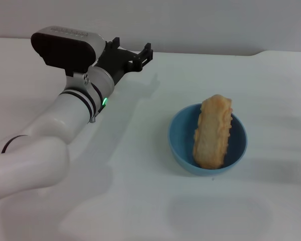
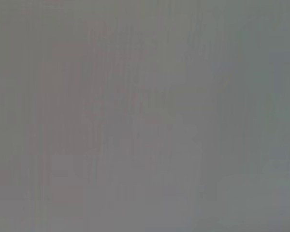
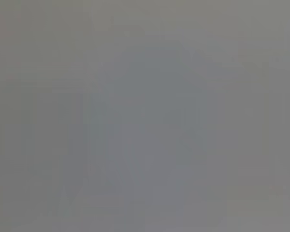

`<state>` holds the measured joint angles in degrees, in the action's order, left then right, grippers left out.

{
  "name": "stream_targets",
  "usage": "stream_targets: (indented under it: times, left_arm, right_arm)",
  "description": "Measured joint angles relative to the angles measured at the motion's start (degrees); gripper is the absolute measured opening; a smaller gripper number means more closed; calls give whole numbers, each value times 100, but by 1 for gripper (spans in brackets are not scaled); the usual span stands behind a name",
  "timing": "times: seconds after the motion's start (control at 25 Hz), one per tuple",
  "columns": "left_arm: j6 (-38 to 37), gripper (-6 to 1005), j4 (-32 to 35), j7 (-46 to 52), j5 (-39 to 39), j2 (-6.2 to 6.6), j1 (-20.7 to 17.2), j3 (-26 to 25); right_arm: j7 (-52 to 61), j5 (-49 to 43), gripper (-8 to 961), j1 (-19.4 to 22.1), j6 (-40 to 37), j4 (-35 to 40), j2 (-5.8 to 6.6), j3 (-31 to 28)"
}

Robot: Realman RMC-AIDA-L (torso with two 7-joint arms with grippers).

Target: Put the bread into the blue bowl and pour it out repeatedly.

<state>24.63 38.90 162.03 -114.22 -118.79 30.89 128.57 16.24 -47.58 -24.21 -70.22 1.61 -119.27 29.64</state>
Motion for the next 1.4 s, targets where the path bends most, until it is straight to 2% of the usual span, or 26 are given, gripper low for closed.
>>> stream_targets:
  times: [0.64, 0.92, 1.4]
  left_arm:
    - [134, 820, -33, 226, 6, -4, -74, 21]
    - [807, 819, -97, 229, 5, -4, -113, 559]
    - [1040, 817, -144, 263, 5, -18, -235, 703]
  right_arm:
    - [-24, 114, 817, 15, -98, -126, 13, -48]
    - [-25, 123, 817, 12, -50, -126, 19, -53]
    - [-25, 106, 817, 40, -86, -167, 11, -37]
